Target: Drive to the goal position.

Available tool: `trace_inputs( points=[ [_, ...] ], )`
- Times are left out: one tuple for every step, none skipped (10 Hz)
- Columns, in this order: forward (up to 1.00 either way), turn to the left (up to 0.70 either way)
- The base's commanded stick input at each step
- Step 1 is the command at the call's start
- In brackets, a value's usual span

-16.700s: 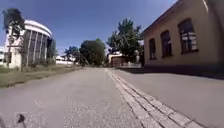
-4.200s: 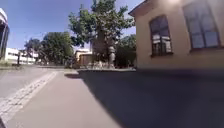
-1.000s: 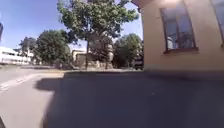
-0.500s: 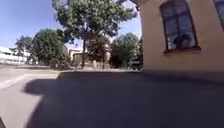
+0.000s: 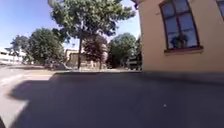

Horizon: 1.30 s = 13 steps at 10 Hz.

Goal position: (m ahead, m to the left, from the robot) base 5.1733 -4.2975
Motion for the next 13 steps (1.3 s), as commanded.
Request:
trace_inputs(
  points=[
    [0.70, -0.14],
    [0.70, -0.14],
    [0.70, -0.14],
    [0.70, -0.14],
    [0.70, -0.14],
    [0.70, -0.14],
    [0.70, -0.14],
    [0.70, -0.14],
    [0.70, 0.00],
    [0.70, 0.00],
    [0.70, 0.00],
    [0.70, 0.00],
    [0.70, 0.00]
  ],
)
